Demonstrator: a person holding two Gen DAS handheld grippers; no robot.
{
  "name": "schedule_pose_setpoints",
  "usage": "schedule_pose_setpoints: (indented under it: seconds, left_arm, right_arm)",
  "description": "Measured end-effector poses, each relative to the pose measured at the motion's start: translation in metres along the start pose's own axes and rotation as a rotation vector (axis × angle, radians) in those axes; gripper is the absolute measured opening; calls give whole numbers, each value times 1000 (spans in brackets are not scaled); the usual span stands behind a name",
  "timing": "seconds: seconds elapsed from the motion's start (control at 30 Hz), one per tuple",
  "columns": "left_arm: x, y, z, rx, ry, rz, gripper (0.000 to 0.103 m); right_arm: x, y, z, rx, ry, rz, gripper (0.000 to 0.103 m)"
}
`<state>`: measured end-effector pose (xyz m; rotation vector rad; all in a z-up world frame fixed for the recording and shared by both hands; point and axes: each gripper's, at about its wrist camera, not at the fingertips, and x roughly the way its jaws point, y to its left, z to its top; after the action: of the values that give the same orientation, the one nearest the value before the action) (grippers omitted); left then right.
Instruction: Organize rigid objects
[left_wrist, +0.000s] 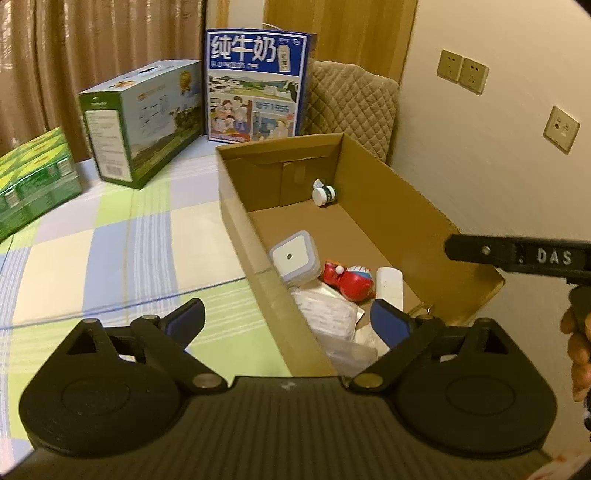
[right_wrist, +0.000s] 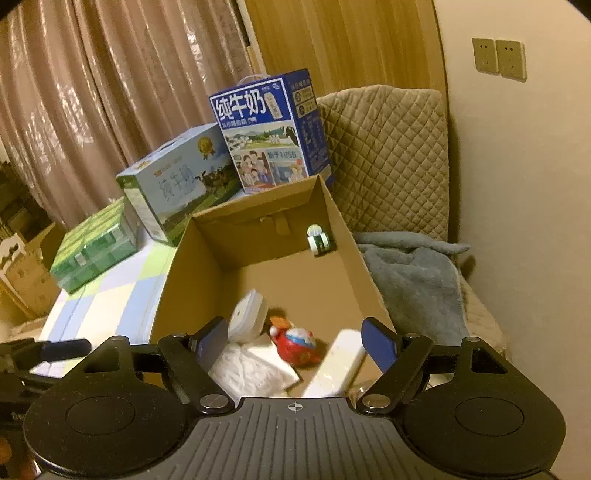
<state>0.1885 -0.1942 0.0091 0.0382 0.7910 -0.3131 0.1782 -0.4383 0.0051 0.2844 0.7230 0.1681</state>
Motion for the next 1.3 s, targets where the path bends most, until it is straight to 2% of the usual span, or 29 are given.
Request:
schedule_pose_setpoints:
  seconds: [0.23,0.67,1.07,1.3]
  left_arm:
    - [-31,1,-24,-49,5,53,96]
    - [-92,1,-59,-126,-5,79,97]
    - [-108,2,-77,-152,17,106,97]
    - [-112,-3,-81,-145,14,94,97]
  right_arm:
    - [-32,10,-25,-59,43,-19,77]
    - [-82,38,-63,-138,77,-31,77]
    - [-101,57,-75,-158,77,-4,77]
    - [-103,63,-84,-151,88,3,77]
